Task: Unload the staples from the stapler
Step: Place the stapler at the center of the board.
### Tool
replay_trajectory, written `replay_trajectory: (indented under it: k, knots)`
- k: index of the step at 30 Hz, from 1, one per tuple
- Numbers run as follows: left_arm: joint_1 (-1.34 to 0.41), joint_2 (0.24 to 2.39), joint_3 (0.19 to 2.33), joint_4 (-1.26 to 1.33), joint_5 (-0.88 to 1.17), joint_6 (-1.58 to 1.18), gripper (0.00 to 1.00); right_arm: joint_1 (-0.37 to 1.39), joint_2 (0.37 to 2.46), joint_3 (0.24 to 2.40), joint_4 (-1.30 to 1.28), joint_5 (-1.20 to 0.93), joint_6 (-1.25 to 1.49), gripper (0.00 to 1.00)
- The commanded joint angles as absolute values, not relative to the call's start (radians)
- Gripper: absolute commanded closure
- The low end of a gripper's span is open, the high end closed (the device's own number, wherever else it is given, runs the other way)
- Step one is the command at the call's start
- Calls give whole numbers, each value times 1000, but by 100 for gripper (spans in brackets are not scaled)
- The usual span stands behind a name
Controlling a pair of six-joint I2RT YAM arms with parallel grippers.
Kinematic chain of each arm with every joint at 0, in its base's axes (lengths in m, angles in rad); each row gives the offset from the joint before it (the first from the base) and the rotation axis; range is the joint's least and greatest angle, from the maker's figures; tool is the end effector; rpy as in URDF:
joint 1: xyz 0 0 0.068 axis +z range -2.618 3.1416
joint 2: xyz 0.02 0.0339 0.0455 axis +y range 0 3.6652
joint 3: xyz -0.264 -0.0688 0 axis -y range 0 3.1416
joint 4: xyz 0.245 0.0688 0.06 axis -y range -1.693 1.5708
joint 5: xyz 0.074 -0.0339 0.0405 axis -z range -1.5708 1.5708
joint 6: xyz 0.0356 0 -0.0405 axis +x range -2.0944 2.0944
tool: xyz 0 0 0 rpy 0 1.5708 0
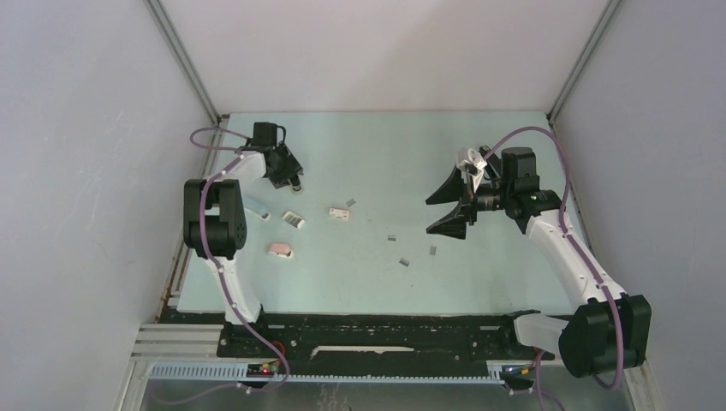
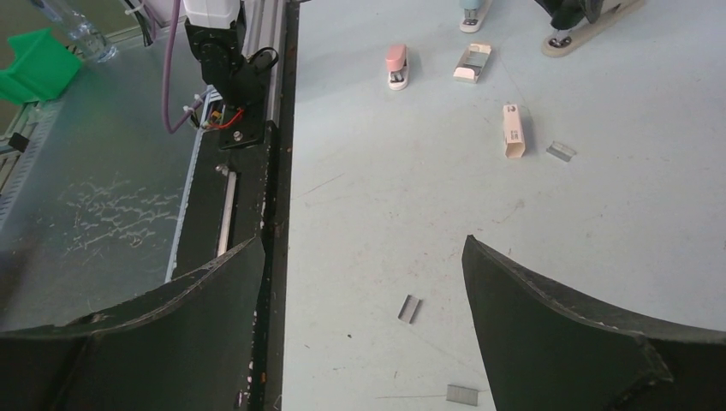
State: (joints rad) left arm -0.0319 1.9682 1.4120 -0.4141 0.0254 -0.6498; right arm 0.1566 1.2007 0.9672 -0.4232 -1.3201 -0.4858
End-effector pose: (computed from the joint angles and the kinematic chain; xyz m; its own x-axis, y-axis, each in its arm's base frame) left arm 0.4236 -0.0144 0.1881 -0.6845 -0.5833 -0.4372 -0.4621 0.8111 -0.3586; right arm 0.2340 0.0719 0.3107 -0.1613 -0.1427 -0.9765 -0.9860 0.0664 0.1532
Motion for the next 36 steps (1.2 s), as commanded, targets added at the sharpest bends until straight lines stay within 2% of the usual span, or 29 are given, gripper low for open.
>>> replay_trajectory:
  k: [1,4,9,16,23,28,32,36]
  knots:
    - [-20,1978,1465,-412,59,-655,38,149,1179,964,-419,-1348,-492,6]
    - [-17,1963,1464,-411,63,-646,32,150,1176,964,-424,-1348,-493,6]
    - [-11,1888,1440,-401,61,-625,29,148,1171,963,-441,-1351,-506,6]
    - [-6,1704,1368,-388,26,-556,16,147,1156,963,-464,-1346,-532,6]
    - [-5,1435,1232,-303,46,-506,11,146,1105,941,-491,-1303,-605,5]
    - [-4,1213,1135,-225,72,-464,0,143,1063,937,-532,-1272,-657,5]
    - [-3,1034,1033,-133,162,-434,0,130,1028,935,-553,-1260,-665,5]
    - [34,859,878,-47,140,-468,0,108,999,935,-563,-1259,-656,4]
